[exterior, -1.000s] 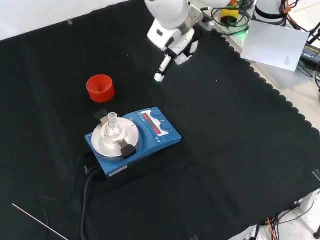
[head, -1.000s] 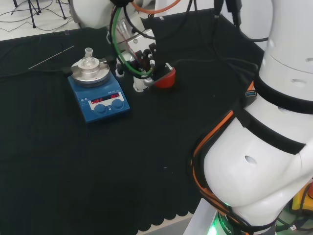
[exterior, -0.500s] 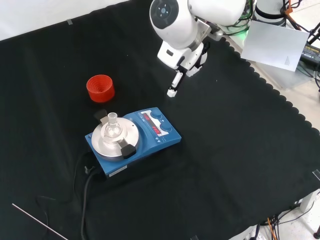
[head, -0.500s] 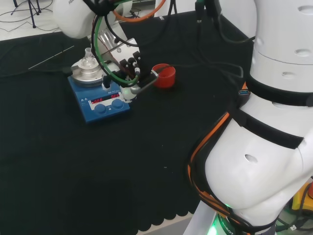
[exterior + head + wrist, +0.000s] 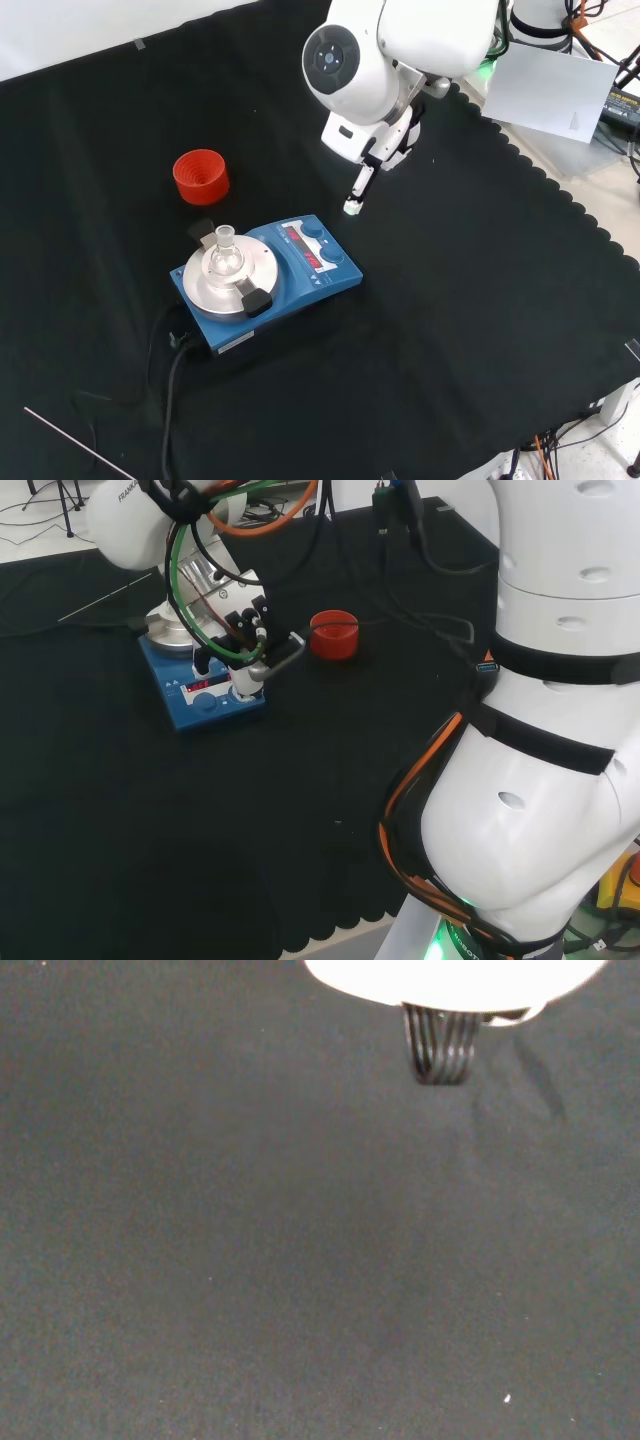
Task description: Turn on the heater.
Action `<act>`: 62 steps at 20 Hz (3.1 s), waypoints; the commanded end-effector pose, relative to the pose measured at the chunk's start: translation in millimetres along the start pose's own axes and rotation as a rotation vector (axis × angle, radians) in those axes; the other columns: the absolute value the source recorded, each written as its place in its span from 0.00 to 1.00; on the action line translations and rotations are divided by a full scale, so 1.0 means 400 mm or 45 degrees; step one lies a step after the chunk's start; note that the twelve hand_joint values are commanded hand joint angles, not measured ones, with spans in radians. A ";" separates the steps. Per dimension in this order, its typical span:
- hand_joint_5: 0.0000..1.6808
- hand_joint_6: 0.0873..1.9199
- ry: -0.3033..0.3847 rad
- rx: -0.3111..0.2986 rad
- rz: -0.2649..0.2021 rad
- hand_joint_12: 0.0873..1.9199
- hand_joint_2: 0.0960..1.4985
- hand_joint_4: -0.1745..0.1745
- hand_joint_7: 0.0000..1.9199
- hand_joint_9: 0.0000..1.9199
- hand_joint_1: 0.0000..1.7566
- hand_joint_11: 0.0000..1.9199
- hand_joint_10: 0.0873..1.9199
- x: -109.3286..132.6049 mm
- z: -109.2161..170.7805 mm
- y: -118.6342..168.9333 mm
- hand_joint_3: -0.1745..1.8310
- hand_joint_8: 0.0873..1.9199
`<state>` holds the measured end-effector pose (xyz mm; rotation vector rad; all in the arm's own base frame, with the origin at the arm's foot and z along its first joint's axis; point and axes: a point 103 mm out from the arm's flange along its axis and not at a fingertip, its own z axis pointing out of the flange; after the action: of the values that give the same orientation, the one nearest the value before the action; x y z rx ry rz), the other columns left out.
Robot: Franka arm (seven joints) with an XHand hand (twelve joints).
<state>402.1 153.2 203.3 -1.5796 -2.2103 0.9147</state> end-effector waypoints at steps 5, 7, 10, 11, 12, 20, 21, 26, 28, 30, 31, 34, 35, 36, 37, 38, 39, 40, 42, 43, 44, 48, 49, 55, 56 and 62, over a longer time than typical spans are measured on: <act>0.19 0.00 -0.004 0.033 -0.007 0.82 0.36 0.38 0.90 0.97 0.88 0.93 0.80 0.011 -0.001 0.037 0.71 1.00; 0.19 0.00 0.002 0.047 -0.012 0.82 0.36 0.38 0.90 0.97 0.88 0.93 0.80 0.002 0.003 0.050 0.71 1.00; 0.19 0.00 0.008 0.050 -0.014 0.82 0.35 0.38 0.90 0.97 0.88 0.93 0.80 -0.012 0.011 0.064 0.71 1.00; 0.19 0.00 0.008 0.050 -0.013 0.82 0.35 0.38 0.90 0.97 0.88 0.93 0.80 -0.015 0.013 0.067 0.71 1.00; 0.19 0.00 0.011 0.050 -0.011 0.82 0.35 0.38 0.90 0.97 0.88 0.93 0.80 -0.019 0.015 0.071 0.71 1.00; 0.19 0.00 0.024 0.075 -0.008 0.82 0.35 0.38 0.91 0.97 0.88 0.93 0.80 -0.030 0.038 0.095 0.72 1.00; 0.19 0.00 0.026 0.080 -0.011 0.82 0.35 0.38 0.91 0.97 0.88 0.93 0.80 -0.029 0.041 0.097 0.72 1.00; 0.19 0.00 0.014 0.091 -0.004 0.83 0.35 0.38 0.91 0.97 0.88 0.93 0.80 -0.016 0.042 0.103 0.72 1.00; 0.19 0.00 0.015 0.092 -0.007 0.83 0.35 0.38 0.91 0.97 0.88 0.93 0.80 -0.015 0.043 0.105 0.72 1.00; 0.19 0.00 0.011 0.095 -0.004 0.83 0.35 0.38 0.91 0.97 0.88 0.93 0.80 -0.014 0.042 0.107 0.72 1.00; 0.19 0.00 0.011 0.097 -0.004 0.83 0.35 0.38 0.91 0.97 0.88 0.93 0.80 -0.014 0.042 0.108 0.72 1.00; 0.19 0.00 0.013 0.101 -0.004 0.83 0.35 0.38 0.91 0.97 0.88 0.93 0.80 -0.013 0.043 0.110 0.72 1.00; 0.19 0.00 0.013 0.103 -0.003 0.82 0.35 0.38 0.91 0.97 0.88 0.93 0.80 -0.012 0.043 0.111 0.72 1.00; 0.19 0.00 0.012 0.105 -0.003 0.82 0.35 0.38 0.91 0.97 0.88 0.93 0.80 -0.012 0.044 0.112 0.72 1.00; 0.19 0.00 0.011 0.107 -0.003 0.82 0.35 0.38 0.91 0.97 0.88 0.92 0.80 -0.012 0.044 0.113 0.72 1.00; 0.19 0.00 0.010 0.109 -0.002 0.82 0.35 0.38 0.91 0.97 0.88 0.92 0.80 -0.011 0.044 0.114 0.72 1.00; 0.19 0.00 0.009 0.112 -0.002 0.82 0.35 0.38 0.91 0.97 0.88 0.92 0.80 -0.011 0.045 0.115 0.72 1.00; 0.19 0.00 0.009 0.113 -0.002 0.82 0.35 0.38 0.91 0.97 0.88 0.92 0.80 -0.011 0.045 0.116 0.72 1.00; 0.19 0.00 0.010 0.117 -0.001 0.82 0.35 0.38 0.91 0.97 0.88 0.92 0.80 -0.010 0.045 0.118 0.72 1.00; 0.19 0.00 0.010 0.121 -0.002 0.82 0.34 0.38 0.91 0.97 0.88 0.92 0.80 -0.009 0.046 0.119 0.72 1.00; 0.19 0.00 0.012 0.126 -0.004 0.81 0.34 0.38 0.91 0.97 0.88 0.92 0.80 -0.009 0.046 0.123 0.72 1.00; 0.19 0.00 0.006 0.124 -0.005 0.81 0.34 0.38 0.91 0.97 0.88 0.92 0.80 -0.005 0.049 0.136 0.73 1.00; 0.19 0.00 0.005 0.124 -0.005 0.81 0.34 0.38 0.91 0.97 0.88 0.92 0.80 -0.004 0.049 0.138 0.73 1.00; 0.19 0.00 0.002 0.131 -0.012 0.81 0.34 0.38 0.91 0.97 0.88 0.92 0.80 0.001 0.054 0.155 0.73 1.00; 0.19 0.00 0.003 0.131 -0.015 0.80 0.34 0.38 0.91 0.97 0.88 0.92 0.80 0.002 0.054 0.157 0.73 1.00; 0.19 0.00 -0.013 0.130 -0.023 0.80 0.34 0.38 0.91 0.97 0.88 0.92 0.80 0.005 0.056 0.165 0.73 1.00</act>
<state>438.2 160.6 145.5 -1.5137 -2.1342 1.0070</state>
